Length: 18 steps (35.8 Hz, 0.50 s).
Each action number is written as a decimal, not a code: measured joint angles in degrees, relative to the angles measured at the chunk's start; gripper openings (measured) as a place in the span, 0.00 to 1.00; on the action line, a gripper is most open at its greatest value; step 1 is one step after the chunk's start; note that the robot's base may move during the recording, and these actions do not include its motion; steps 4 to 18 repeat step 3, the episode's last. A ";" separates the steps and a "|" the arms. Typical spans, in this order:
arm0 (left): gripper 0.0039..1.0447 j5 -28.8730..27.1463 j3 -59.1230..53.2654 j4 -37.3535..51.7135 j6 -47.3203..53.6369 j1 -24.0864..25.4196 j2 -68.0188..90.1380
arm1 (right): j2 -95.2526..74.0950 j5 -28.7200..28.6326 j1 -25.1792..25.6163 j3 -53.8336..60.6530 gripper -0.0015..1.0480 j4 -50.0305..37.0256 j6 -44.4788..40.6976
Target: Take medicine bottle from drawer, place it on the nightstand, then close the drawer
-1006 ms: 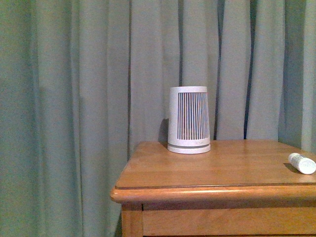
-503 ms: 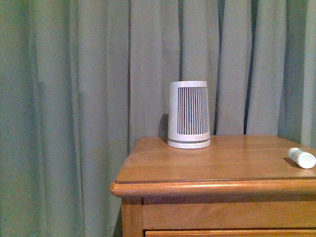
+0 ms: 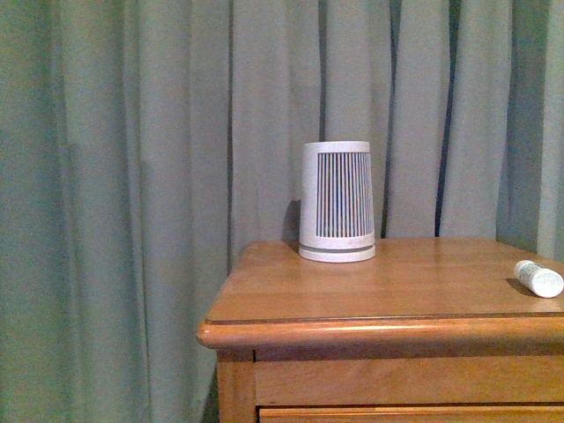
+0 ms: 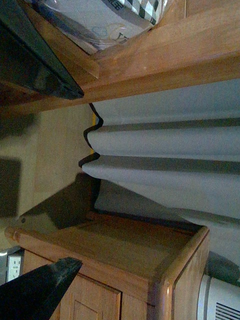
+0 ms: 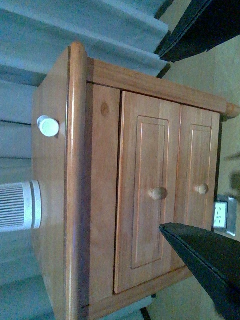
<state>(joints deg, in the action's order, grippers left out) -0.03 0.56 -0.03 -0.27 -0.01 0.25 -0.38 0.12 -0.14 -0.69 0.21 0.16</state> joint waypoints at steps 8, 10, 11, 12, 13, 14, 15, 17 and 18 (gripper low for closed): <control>0.94 0.00 0.00 0.00 0.00 0.00 0.00 | 0.00 0.00 0.00 0.00 0.93 0.00 0.00; 0.94 0.00 0.00 0.00 0.00 0.00 0.00 | 0.00 0.00 0.00 0.00 0.93 0.00 0.00; 0.94 0.00 0.00 0.00 0.00 0.00 0.00 | 0.00 0.00 0.00 0.00 0.93 0.00 0.00; 0.94 0.00 0.00 0.00 0.00 0.00 0.00 | 0.00 0.00 0.00 0.00 0.93 0.00 0.00; 0.94 0.00 0.00 0.00 0.00 0.00 0.00 | 0.00 0.00 0.00 0.00 0.93 0.00 0.00; 0.94 0.00 0.00 0.00 0.00 0.00 0.00 | 0.00 0.00 0.00 0.00 0.93 0.00 0.00; 0.94 0.00 0.00 0.00 0.00 0.00 0.00 | 0.00 0.00 0.00 0.00 0.93 0.00 0.00; 0.94 0.00 0.00 0.00 0.00 0.00 0.00 | 0.00 0.00 0.00 0.00 0.93 0.00 0.00; 0.94 0.00 0.00 0.00 0.00 0.00 0.00 | 0.00 0.00 0.00 0.00 0.93 0.00 0.00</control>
